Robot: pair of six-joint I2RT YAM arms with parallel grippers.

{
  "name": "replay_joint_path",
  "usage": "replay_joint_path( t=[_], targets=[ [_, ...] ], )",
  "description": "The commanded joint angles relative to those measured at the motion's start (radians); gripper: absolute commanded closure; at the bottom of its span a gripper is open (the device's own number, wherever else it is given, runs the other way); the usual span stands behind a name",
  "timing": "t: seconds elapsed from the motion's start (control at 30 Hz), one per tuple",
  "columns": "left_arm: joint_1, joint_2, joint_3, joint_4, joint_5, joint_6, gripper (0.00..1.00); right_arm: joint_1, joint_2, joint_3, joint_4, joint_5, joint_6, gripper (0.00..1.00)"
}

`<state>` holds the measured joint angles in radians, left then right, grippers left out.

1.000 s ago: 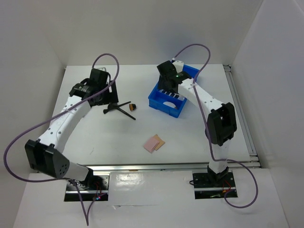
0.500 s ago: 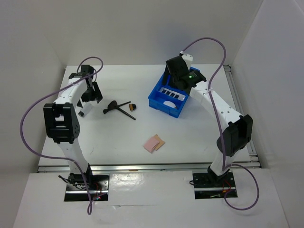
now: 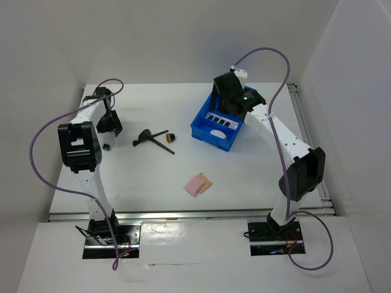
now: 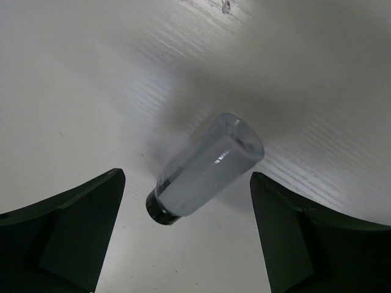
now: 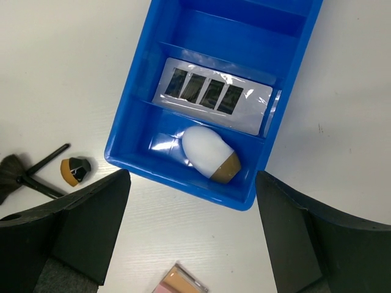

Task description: Organize the makeup

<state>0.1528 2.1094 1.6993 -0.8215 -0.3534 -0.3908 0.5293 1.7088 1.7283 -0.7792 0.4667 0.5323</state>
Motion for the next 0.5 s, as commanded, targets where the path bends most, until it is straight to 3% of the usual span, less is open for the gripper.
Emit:
replay_joint_path(
  t=[0.0, 0.2, 0.33, 0.37, 0.47],
  targets=[
    [-0.004, 0.050, 0.046, -0.002, 0.033, 0.039, 0.04, -0.018, 0.003, 0.060, -0.028, 0.027, -0.006, 0.10],
    [0.005, 0.084, 0.046, -0.002, 0.102, 0.040, 0.16, -0.028, 0.025, 0.116, -0.051, 0.036, 0.003, 0.10],
    [0.005, 0.057, -0.001, 0.008, 0.139, 0.030, 0.38, -0.028, 0.048, 0.143, -0.069, 0.036, 0.012, 0.10],
    [0.005, 0.041, -0.012, 0.008, 0.155, 0.021, 0.55, -0.028, 0.048, 0.143, -0.069, 0.036, 0.012, 0.10],
    [0.005, 0.017, -0.012, -0.001, 0.232, 0.021, 0.75, -0.028, 0.060, 0.165, -0.087, 0.036, 0.021, 0.10]
  ],
)
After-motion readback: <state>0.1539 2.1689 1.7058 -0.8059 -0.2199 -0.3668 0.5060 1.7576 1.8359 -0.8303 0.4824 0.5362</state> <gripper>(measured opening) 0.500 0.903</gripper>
